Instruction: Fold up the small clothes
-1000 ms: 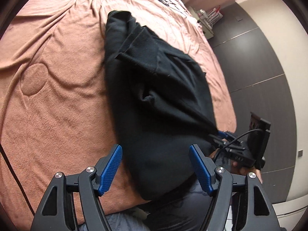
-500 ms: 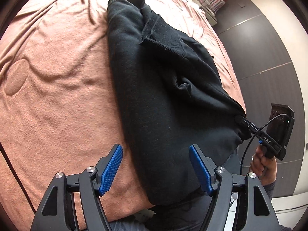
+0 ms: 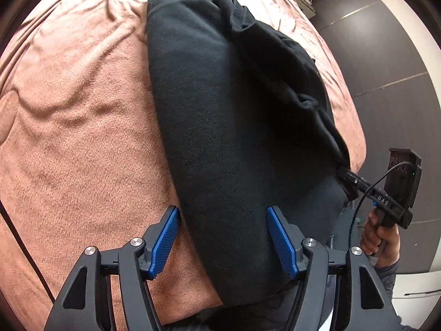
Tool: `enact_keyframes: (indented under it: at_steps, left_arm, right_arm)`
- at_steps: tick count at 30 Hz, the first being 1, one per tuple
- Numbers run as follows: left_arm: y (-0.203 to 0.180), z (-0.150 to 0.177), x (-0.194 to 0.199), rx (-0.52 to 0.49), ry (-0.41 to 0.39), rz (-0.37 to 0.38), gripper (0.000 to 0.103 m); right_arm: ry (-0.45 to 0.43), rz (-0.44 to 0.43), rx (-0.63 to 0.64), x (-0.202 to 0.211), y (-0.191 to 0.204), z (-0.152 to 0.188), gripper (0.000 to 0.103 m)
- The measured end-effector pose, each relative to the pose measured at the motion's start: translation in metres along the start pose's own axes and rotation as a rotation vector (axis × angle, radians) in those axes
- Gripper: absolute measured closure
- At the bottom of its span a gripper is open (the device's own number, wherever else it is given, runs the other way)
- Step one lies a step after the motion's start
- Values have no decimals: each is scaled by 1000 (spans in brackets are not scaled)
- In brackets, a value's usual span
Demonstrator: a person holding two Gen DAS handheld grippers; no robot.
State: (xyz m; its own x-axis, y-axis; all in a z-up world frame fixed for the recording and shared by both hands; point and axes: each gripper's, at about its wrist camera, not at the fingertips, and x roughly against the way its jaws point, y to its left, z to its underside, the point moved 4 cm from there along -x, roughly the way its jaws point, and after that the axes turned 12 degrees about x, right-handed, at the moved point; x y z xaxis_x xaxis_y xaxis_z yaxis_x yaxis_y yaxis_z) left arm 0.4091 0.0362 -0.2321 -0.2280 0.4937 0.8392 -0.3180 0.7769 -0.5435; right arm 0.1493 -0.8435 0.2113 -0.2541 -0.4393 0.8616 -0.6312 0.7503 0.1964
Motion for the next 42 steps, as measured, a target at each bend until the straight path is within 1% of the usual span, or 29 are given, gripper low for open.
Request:
enact_keyframes:
  at_steps: [1, 3, 6, 11, 13, 17, 21, 24, 27, 31, 32, 34, 36, 37, 42]
  left_arm:
    - [1, -2, 4, 7, -10, 21, 37]
    - [4, -5, 11, 22, -26, 47, 37]
    - [10, -10, 21, 35, -57, 56, 37]
    - [20, -9, 33, 50, -84, 76, 37]
    - [28, -3, 42, 53, -91, 82, 37]
    - [36, -5, 49, 68, -97, 93, 37]
    - [56, -6, 62, 94, -115, 101, 37]
    - [73, -9, 70, 121, -128, 111, 37]
    - [87, -10, 77, 146, -136, 118, 37]
    - [100, -12, 81, 172, -142, 121, 37]
    - [102, -12, 82, 177, -143, 121, 37]
    - [108, -13, 84, 187, -144, 127, 37]
    - [109, -13, 85, 191, -145, 127, 37]
    - [108, -13, 85, 192, -145, 124, 37]
    - [98, -18, 82, 182, -140, 113, 37]
  right_arm:
    - [-14, 20, 29, 5, 5, -4, 29]
    - [-25, 41, 81, 10, 17, -12, 29]
    - [-31, 56, 145, 10, 35, -25, 29]
    - [-25, 75, 254, -4, 63, -46, 29]
    - [-21, 66, 290, -12, 72, -54, 29]
    - [3, 71, 361, -35, 87, -71, 29]
    - [30, 71, 422, -57, 105, -86, 29]
    - [46, 91, 483, -74, 118, -95, 29]
    - [41, 119, 548, -89, 134, -105, 29]
    - [35, 148, 605, -108, 144, -111, 31]
    - [33, 155, 607, -112, 143, -112, 36]
    - [32, 140, 588, -114, 138, -114, 75]
    - [10, 96, 549, -107, 133, -119, 87]
    - [-10, 98, 539, -101, 130, -121, 90]
    - [-82, 112, 484, -74, 107, -133, 92]
